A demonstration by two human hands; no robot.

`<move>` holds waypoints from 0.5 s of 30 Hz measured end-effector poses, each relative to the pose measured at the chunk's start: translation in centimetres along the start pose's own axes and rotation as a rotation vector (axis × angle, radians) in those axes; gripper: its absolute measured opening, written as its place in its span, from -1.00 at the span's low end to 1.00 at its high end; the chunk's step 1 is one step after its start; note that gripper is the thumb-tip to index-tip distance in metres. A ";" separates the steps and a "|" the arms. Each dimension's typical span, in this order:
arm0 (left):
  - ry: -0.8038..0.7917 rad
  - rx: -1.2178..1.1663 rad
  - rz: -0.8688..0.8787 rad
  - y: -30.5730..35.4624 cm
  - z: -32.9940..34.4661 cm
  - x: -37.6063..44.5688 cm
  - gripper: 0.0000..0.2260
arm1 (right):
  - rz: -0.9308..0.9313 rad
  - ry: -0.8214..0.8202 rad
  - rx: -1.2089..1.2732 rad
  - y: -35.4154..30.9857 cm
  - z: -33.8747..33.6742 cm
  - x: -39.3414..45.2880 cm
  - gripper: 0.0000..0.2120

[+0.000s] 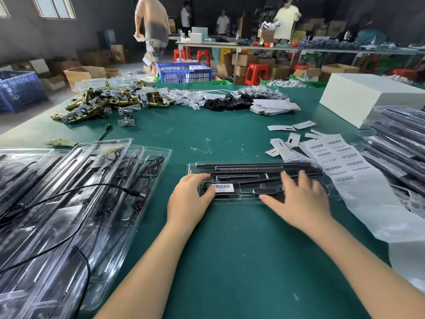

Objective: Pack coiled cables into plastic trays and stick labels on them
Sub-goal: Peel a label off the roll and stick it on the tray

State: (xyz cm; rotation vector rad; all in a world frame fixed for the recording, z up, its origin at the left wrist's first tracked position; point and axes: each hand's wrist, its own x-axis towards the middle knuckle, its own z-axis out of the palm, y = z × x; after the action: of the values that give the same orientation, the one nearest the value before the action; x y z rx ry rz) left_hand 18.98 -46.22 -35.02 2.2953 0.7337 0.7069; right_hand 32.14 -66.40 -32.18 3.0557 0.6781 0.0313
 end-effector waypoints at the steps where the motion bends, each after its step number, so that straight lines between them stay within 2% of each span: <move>1: 0.002 0.015 0.006 -0.1 0.1 0.1 -0.71 | 0.050 -0.014 0.038 1.3 0.0 0.3 -0.10; 5: 0.006 0.119 -0.095 0.2 0.3 0.4 -0.62 | 0.197 0.034 0.213 4.9 0.6 2.1 -0.28; 8: -0.007 0.239 -0.147 0.1 0.5 0.4 -0.57 | 0.270 0.003 0.274 6.1 0.2 3.3 -0.39; 12: -0.004 0.180 -0.161 0.0 0.2 0.4 -0.58 | 0.303 -0.057 0.350 6.7 -1.0 4.2 -0.46; 15: 0.030 0.092 -0.153 0.0 -0.1 0.6 -0.63 | 0.327 -0.027 0.596 7.0 -1.4 4.6 -0.70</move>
State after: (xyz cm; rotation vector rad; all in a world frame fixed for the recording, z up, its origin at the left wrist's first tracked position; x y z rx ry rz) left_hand 19.32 -45.82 -34.76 2.2856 0.9624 0.6499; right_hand 39.25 -70.75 -30.64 3.6930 0.1942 -0.2538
